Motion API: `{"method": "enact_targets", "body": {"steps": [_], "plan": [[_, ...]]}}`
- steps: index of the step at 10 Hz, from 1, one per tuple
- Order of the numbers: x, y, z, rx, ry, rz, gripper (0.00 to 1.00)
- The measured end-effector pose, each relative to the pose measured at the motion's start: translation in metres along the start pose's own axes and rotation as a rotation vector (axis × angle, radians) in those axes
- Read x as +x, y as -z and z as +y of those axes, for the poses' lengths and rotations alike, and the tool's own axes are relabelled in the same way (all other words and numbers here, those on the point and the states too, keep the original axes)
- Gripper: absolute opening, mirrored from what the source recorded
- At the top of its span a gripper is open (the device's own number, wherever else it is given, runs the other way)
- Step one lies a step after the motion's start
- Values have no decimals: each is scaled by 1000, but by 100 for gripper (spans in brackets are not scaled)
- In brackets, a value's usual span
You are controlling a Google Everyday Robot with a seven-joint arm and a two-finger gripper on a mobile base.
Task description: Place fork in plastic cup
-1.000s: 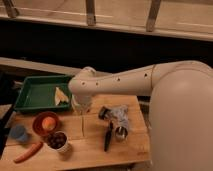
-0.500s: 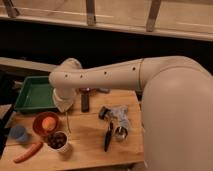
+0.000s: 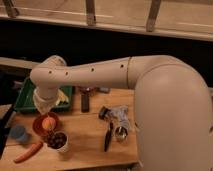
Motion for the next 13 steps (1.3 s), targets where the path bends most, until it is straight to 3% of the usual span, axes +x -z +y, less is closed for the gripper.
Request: {"method": "enact_targets", "body": {"steps": [6, 8, 11, 13], "plan": [[1, 0, 0, 0, 3, 1, 0], [-4, 2, 1, 21, 12, 4, 0], [-46, 11, 18, 39, 86, -18, 0], [-69, 14, 33, 24, 143, -41, 0]]}}
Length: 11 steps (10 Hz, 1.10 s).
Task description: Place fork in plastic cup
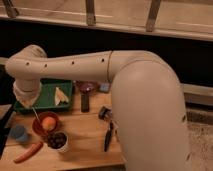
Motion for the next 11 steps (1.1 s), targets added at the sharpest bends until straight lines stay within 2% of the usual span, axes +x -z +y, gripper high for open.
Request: {"method": "enact_targets", "body": {"steps": [2, 4, 6, 11], "plan": [[-11, -5, 6, -30, 35, -22, 0], [-31, -26, 33, -76, 115, -45, 0], [-42, -43, 50, -106, 166, -59, 0], [-57, -60, 60, -156, 236, -125, 0]]}}
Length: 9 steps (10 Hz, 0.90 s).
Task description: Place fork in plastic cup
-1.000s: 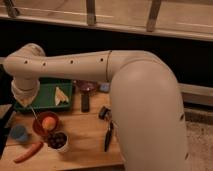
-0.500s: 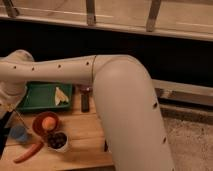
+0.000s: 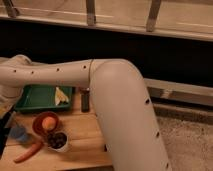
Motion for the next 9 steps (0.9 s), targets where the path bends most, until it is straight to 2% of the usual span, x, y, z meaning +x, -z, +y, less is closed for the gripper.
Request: {"method": "enact_targets", "body": {"steps": [2, 5, 9], "plan": [[-3, -4, -1, -7, 1, -23, 0], [-1, -22, -6, -30, -15, -53, 0], [1, -47, -13, -72, -32, -65, 0]]}}
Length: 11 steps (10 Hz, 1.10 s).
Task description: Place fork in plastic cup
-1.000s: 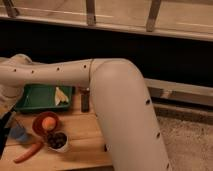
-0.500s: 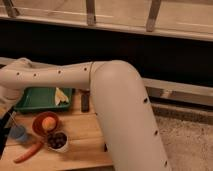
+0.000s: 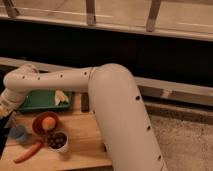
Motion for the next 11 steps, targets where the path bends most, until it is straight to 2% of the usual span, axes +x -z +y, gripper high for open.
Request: {"method": "enact_targets", "body": {"steps": [4, 9, 11], "plan": [[0, -13, -1, -28, -4, -11, 0], [0, -13, -1, -29, -2, -12, 0], [0, -21, -3, -31, 5, -35, 0]]}}
